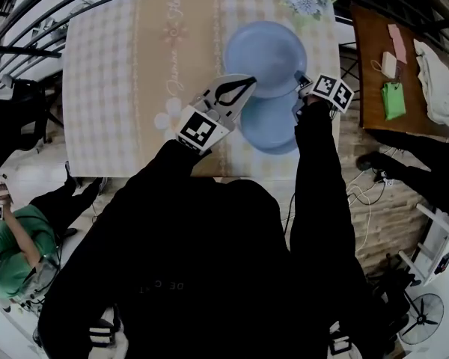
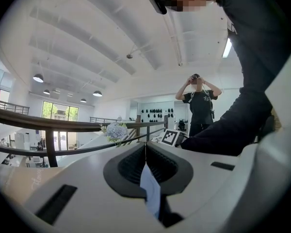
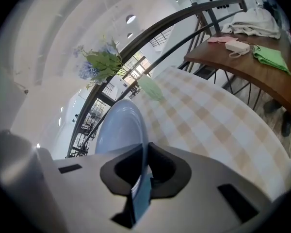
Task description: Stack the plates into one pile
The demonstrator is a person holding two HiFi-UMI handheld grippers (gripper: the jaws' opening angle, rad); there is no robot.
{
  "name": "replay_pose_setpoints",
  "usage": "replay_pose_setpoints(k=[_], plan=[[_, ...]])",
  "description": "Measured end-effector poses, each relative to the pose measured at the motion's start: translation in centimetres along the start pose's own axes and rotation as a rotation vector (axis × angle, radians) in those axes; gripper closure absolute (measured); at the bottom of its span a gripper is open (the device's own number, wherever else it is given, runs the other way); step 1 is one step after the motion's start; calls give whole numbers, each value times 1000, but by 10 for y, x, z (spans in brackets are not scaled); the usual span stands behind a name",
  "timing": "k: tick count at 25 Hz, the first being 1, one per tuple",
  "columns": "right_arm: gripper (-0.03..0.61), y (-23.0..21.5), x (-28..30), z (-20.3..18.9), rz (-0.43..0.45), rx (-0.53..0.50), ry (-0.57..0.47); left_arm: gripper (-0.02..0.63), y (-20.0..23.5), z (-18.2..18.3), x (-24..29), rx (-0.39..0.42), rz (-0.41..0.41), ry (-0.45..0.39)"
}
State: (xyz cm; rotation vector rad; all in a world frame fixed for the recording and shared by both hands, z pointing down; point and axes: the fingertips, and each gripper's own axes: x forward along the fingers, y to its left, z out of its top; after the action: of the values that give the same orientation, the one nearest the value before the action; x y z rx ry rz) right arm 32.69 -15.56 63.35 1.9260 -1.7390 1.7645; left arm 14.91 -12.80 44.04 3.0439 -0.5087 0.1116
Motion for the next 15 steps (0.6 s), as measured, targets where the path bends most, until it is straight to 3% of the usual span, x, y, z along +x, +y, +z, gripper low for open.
replay_pose_setpoints(k=[15], plan=[[554, -47, -68, -57, 4, 62, -3, 592, -49, -14, 10, -13, -60, 33]])
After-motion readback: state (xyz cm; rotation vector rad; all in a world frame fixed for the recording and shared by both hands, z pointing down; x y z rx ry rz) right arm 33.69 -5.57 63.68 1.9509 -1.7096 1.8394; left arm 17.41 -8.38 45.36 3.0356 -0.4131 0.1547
